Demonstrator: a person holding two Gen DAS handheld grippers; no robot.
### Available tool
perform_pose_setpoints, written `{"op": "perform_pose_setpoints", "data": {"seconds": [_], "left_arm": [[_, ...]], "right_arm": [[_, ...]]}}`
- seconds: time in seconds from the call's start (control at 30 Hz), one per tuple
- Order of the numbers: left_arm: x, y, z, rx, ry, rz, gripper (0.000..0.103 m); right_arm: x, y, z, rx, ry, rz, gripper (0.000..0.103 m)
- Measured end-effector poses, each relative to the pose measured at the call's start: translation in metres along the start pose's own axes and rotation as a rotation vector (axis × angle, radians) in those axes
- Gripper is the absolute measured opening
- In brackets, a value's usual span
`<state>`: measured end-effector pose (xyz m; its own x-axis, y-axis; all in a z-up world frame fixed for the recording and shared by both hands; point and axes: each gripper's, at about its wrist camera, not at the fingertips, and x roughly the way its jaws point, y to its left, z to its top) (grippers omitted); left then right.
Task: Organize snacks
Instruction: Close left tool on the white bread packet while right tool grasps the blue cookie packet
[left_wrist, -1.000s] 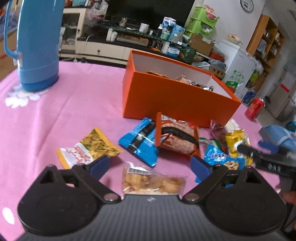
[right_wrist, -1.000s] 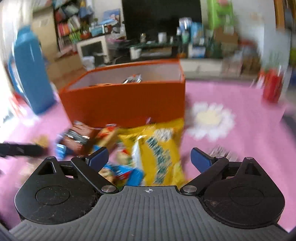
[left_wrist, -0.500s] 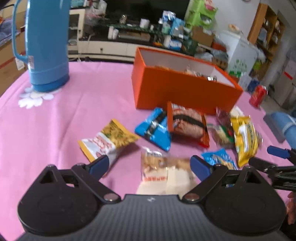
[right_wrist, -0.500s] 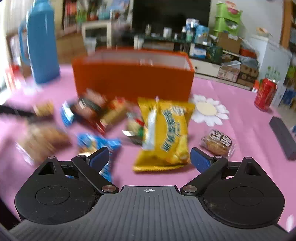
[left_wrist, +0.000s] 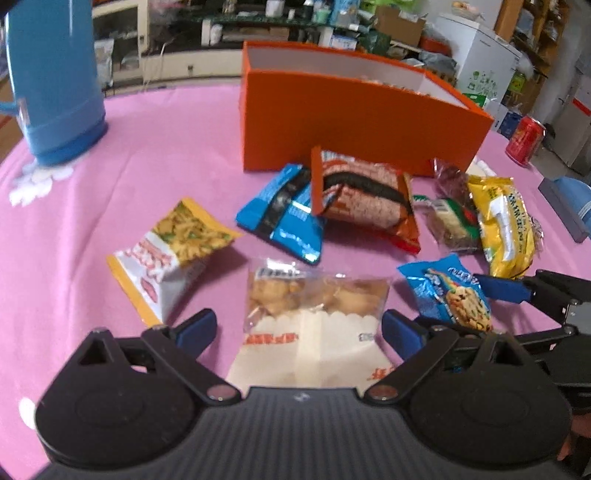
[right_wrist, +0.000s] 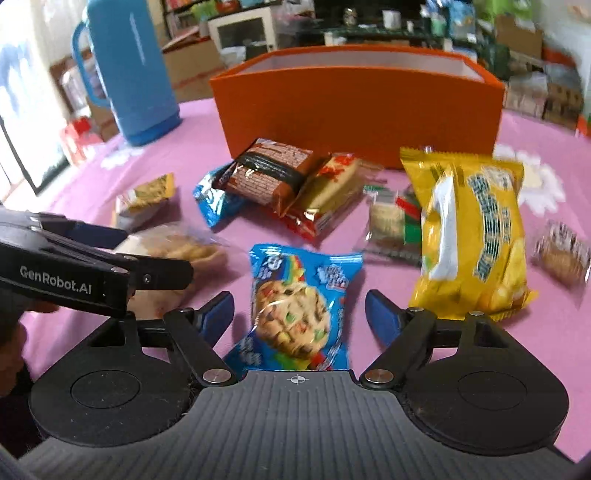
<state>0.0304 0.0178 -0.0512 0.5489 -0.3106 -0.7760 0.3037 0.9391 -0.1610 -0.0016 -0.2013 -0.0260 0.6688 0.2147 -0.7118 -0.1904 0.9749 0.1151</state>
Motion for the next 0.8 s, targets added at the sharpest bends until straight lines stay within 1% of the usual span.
{"op": "perform_pose_setpoints", "data": {"seconds": [0.07, 0.1, 0.13, 0.2, 0.23, 0.27, 0.3, 0.43, 0.53, 0.6, 0.63, 0.67, 0.7, 0.73, 0.77, 0.8], "left_arm": [[0.002, 0.002, -0.002, 0.001, 0.007, 0.014, 0.093], [0.002, 0.001, -0.002, 0.015, 0.003, 0.027, 0.093], [0.002, 0.000, -0.003, 0.022, 0.002, 0.034, 0.089], [0.001, -0.003, -0.004, 0.039, -0.004, 0.048, 0.080], [0.001, -0.004, -0.004, 0.049, -0.002, 0.052, 0.072], [0.000, -0.005, -0.004, 0.058, 0.000, 0.052, 0.071], [-0.001, -0.005, -0.005, 0.059, 0.003, 0.052, 0.071], [-0.006, -0.005, -0.010, 0.068, 0.016, 0.058, 0.072], [-0.011, -0.007, -0.019, 0.099, 0.025, 0.072, 0.072], [-0.015, -0.009, -0.025, 0.120, 0.024, 0.081, 0.074], [-0.016, -0.009, -0.027, 0.124, 0.025, 0.077, 0.080], [-0.017, -0.009, -0.029, 0.128, 0.029, 0.077, 0.090], [-0.019, -0.009, -0.031, 0.136, 0.018, 0.085, 0.093], [-0.021, -0.011, -0.032, 0.145, 0.004, 0.098, 0.093], [-0.022, -0.012, -0.032, 0.162, -0.011, 0.114, 0.093], [-0.021, -0.014, -0.031, 0.170, -0.017, 0.122, 0.093]], "right_arm": [[0.006, 0.005, 0.002, -0.022, -0.005, -0.014, 0.064], [0.006, 0.007, 0.002, -0.036, -0.005, -0.022, 0.058], [0.007, 0.008, 0.001, -0.057, -0.007, -0.037, 0.055], [0.005, 0.012, -0.001, -0.086, -0.013, -0.057, 0.042], [0.004, 0.011, -0.001, -0.089, -0.017, -0.056, 0.036], [0.002, 0.011, -0.001, -0.092, -0.019, -0.054, 0.029], [0.001, 0.010, -0.002, -0.094, -0.017, -0.052, 0.028], [-0.010, 0.006, -0.008, -0.093, -0.007, -0.048, 0.028], [-0.022, 0.005, -0.019, -0.103, -0.006, -0.050, 0.027], [-0.030, 0.004, -0.027, -0.105, -0.007, -0.047, 0.028], [-0.033, 0.003, -0.030, -0.105, -0.009, -0.045, 0.029], [-0.034, 0.001, -0.031, -0.104, -0.011, -0.041, 0.030], [-0.036, 0.000, -0.032, -0.102, -0.011, -0.036, 0.035], [-0.037, -0.002, -0.031, -0.089, -0.006, -0.032, 0.039], [-0.038, -0.004, -0.031, -0.070, -0.004, -0.019, 0.046], [-0.040, -0.006, -0.031, -0.050, -0.011, 0.000, 0.051]]}}
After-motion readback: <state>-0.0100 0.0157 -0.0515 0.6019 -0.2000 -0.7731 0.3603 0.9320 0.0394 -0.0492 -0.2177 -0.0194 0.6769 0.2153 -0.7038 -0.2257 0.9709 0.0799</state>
